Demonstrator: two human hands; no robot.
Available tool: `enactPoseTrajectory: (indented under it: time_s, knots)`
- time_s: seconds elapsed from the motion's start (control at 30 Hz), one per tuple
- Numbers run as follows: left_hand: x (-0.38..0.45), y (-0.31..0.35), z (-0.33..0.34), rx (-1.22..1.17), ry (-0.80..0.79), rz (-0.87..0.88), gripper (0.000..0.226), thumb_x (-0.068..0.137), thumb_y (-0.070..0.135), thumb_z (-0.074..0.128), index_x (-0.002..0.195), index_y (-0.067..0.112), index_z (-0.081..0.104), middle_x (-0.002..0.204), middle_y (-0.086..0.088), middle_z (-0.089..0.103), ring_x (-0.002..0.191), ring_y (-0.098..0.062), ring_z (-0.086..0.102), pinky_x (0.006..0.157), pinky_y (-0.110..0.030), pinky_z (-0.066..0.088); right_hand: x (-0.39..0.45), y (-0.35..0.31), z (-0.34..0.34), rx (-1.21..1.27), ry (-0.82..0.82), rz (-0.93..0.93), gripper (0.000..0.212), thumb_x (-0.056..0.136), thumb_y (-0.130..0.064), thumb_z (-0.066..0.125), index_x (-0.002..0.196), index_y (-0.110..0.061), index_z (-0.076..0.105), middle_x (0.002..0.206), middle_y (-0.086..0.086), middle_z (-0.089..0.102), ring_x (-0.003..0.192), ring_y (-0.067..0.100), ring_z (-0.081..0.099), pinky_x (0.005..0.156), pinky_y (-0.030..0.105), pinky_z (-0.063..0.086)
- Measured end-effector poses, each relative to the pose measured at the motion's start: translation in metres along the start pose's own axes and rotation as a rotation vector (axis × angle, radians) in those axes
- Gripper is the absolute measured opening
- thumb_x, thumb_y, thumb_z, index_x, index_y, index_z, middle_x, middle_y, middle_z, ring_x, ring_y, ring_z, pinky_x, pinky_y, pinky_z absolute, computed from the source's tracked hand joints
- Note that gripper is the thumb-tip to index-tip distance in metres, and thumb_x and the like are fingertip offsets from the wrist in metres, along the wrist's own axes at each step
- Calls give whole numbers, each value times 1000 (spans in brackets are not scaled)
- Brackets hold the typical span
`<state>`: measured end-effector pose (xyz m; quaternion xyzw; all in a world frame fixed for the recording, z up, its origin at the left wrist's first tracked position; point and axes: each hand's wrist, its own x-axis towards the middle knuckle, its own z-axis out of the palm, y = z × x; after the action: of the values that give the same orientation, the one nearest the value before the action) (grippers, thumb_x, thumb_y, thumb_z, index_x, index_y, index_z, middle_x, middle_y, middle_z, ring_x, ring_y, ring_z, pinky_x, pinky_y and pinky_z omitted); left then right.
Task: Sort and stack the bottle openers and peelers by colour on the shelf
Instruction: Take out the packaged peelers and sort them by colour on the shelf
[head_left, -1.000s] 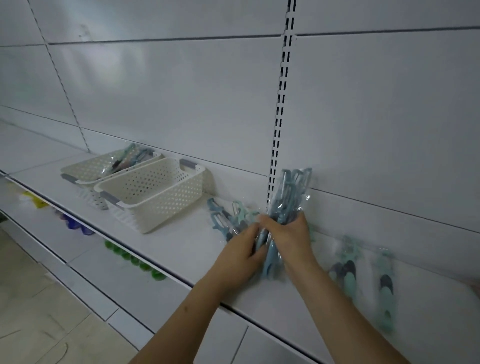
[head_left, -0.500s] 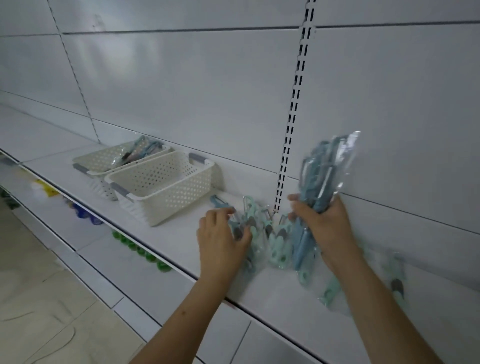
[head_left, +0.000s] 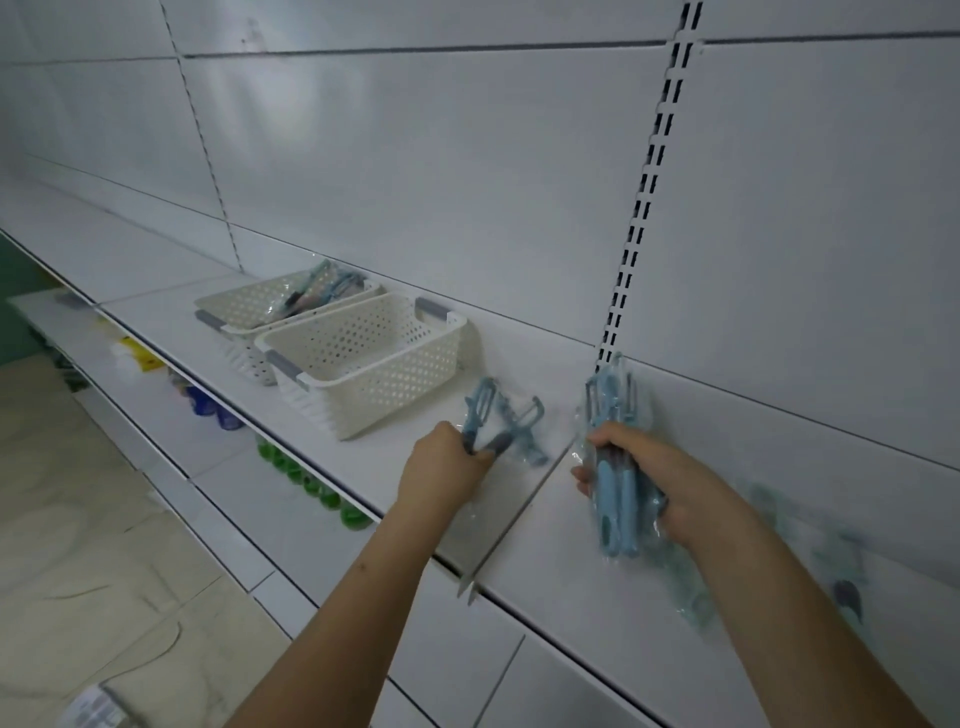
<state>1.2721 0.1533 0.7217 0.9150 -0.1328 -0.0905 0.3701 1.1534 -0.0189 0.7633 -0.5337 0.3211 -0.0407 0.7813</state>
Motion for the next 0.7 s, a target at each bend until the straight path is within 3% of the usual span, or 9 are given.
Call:
enactPoseTrajectory:
  time_s: [0.13,0.23,0.33,0.43,0.5,0.6,0.7]
  knots:
    - [5,-1,-9,-192,-102,0,42,93,48,63,97,6,60,96,-13,71,83,-24,64,73,-31,47,1,5,-5,-4,16,-70,39,75,-12,77,109,2,65,90,20,69,64,25,71,56,30,57]
    - [-1,-4,-14,-477,-122,27,28,88,37,72,92,10,65,85,-7,68,79,-20,64,77,-32,52,3,13,2,-45,-25,-208,65,55,-19,86,115,-3,65,93,14,75,73,24,71,72,37,58]
    - [-5,-1,-9,-615,-70,147,27,92,39,65,94,12,69,76,1,65,71,-11,62,72,-25,49,5,20,22,-116,3,-369,38,78,-15,78,112,-19,62,96,4,76,82,19,74,81,37,56]
    - [-9,0,2,-543,-115,379,24,101,40,50,112,23,62,102,5,69,94,0,65,88,-26,51,13,23,43,-217,77,-534,36,81,-22,78,113,-26,61,98,-5,75,90,11,72,79,26,56]
    - [-13,-4,8,-562,-255,468,31,104,33,45,133,22,45,124,0,61,115,-6,60,99,-29,50,18,29,53,-243,63,-632,37,84,-24,76,118,-23,59,100,-7,74,92,9,71,77,23,56]
    - [-18,-8,8,-739,-447,453,37,105,21,45,138,16,29,134,-8,51,124,-12,56,99,-28,50,23,42,58,-325,-12,-620,40,90,-41,66,126,-30,52,112,-10,69,100,3,67,80,18,54]
    - [-18,-13,9,-771,-495,417,55,99,33,55,146,26,27,141,5,50,128,-5,53,101,-24,47,23,59,60,-242,-291,-428,59,90,-73,39,134,-37,54,130,-12,63,122,4,57,105,31,44]
